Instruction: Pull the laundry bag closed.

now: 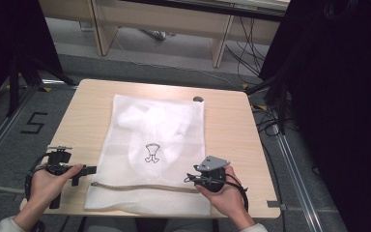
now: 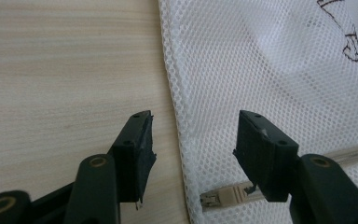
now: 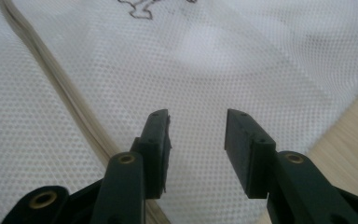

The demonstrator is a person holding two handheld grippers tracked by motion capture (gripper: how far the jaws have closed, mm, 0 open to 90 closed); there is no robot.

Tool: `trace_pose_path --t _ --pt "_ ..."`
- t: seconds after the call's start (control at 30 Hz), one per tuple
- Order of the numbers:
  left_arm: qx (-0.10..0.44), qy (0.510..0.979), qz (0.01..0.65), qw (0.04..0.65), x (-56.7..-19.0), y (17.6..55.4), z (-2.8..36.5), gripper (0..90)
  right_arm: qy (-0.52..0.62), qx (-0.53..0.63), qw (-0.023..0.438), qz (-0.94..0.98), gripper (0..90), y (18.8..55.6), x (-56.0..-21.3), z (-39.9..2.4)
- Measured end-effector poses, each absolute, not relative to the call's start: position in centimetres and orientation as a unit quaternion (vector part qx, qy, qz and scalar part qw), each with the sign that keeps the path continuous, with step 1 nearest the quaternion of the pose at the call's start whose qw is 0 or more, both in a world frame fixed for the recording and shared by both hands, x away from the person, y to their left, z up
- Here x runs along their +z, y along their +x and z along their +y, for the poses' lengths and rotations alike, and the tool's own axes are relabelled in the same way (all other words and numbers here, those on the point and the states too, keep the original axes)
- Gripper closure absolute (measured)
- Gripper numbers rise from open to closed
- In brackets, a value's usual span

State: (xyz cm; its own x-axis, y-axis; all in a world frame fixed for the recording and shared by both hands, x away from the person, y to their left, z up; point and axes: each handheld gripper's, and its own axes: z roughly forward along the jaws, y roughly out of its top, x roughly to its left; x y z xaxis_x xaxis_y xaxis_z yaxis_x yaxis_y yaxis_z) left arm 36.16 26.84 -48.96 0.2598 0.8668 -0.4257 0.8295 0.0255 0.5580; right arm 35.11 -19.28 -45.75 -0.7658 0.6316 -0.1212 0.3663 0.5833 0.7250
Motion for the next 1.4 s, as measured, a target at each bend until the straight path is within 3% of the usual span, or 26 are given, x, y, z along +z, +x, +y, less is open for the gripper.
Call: trace_pose_path --t 0.87,1.4 --pt "0.037 0.671 0.624 0.400 -48.5 36.7 27.8 46.2 0.160 0.384 0.127 0.900 68.9 36.0 -44.8 -7.2" --pt "0.036 0.660 0.630 0.409 -48.5 36.8 27.9 47.0 0.129 0.382 0.109 0.909 70.0 36.1 -44.9 -3.1"
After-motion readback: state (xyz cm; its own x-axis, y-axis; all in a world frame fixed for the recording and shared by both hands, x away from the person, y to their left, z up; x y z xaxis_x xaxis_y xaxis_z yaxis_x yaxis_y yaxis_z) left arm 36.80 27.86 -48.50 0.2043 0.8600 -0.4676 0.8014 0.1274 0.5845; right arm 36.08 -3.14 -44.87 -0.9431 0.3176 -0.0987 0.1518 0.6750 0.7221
